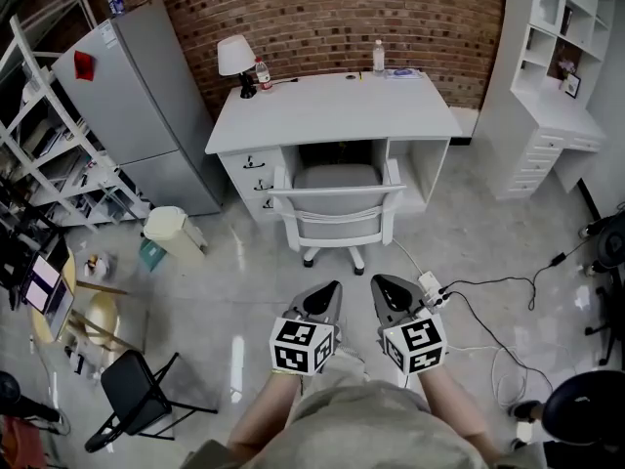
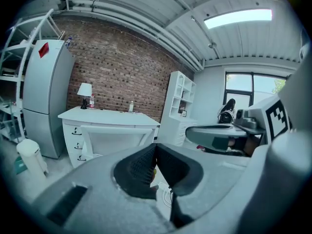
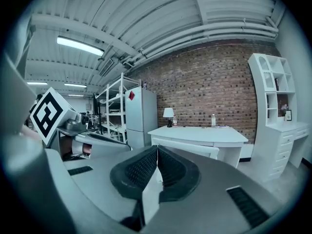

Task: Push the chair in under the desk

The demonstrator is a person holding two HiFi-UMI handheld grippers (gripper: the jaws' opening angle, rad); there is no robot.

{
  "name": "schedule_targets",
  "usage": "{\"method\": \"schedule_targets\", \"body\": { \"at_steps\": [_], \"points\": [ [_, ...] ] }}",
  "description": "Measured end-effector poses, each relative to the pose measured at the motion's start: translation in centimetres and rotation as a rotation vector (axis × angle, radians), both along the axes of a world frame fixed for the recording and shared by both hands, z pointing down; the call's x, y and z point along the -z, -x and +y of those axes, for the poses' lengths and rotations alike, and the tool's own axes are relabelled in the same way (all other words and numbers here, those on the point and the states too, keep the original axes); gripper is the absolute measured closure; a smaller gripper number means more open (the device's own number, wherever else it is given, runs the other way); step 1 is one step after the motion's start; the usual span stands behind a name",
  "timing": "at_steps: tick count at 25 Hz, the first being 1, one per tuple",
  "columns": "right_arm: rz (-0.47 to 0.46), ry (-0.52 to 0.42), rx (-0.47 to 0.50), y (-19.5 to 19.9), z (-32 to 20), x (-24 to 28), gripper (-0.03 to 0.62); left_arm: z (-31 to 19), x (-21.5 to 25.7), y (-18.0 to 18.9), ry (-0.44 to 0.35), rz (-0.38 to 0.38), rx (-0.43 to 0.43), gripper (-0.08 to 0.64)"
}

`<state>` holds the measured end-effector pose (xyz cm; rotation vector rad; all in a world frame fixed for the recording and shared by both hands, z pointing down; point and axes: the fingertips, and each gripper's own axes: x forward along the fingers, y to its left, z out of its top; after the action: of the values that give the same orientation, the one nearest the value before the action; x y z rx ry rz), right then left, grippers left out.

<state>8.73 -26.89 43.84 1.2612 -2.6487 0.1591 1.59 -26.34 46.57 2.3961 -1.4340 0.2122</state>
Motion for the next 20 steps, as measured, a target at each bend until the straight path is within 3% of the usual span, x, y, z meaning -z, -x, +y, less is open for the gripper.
{"method": "schedule_targets", "body": {
  "at_steps": [9, 20],
  "points": [
    [-0.037, 0.012, 0.009, -0.6, 3.6, -0.1, 0.584, 3.0, -0.2, -0.5, 0.007, 0.011, -0.008, 0.549],
    [-0.049, -0.005, 0.038, -0.3, 4.4, 0.6, 0.584, 3.1, 0.9, -0.7, -0.022, 0.007, -0.008, 0.549]
  ]
}}
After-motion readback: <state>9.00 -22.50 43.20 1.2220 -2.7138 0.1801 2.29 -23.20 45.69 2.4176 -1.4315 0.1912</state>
